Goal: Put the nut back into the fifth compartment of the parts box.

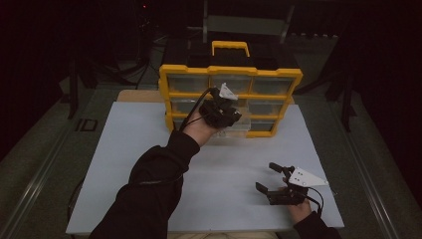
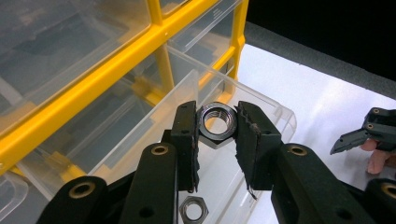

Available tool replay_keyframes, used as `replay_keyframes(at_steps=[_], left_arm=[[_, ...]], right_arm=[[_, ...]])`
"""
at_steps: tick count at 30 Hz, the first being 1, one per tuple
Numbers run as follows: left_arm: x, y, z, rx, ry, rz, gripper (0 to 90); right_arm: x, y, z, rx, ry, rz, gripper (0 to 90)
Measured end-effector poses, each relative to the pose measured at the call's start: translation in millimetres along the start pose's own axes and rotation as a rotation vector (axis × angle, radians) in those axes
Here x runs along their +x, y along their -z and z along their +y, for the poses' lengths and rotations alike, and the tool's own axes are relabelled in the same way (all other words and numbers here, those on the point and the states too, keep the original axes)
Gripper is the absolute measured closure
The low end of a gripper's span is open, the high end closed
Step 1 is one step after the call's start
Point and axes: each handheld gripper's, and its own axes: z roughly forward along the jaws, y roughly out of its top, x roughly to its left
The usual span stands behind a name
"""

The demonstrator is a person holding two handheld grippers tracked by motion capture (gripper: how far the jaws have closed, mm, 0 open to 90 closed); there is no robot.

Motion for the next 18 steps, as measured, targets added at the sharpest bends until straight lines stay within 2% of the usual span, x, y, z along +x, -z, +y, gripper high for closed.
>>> replay_keyframes(at_steps=[7, 11, 13, 17, 18], left_arm=[[2.8, -8.3, 1.9, 0.057, 0.024, 0.012, 69.0], [3.8, -11.8, 2.2, 0.083, 0.031, 0.003, 69.0], [3.7, -12.7, 1.7, 0.084, 0.030, 0.011, 69.0], [5.2, -13.7, 0.8, 0.089, 0.029, -0.015, 67.8], [5.1, -12.8, 0.9, 0.080, 0.038, -0.008, 62.1]], right_arm=[[-0.3, 0.7, 0.2, -0.001, -0.003, -0.001, 10.5], [-0.7, 0.8, 0.0, 0.000, -0.003, -0.001, 10.5], [-0.7, 0.8, 0.0, -0.001, -0.002, -0.001, 10.5], [-0.6, 1.0, 0.0, 0.000, -0.005, -0.002, 10.5], [-0.6, 1.0, 0.0, 0.000, -0.004, -0.002, 10.5]])
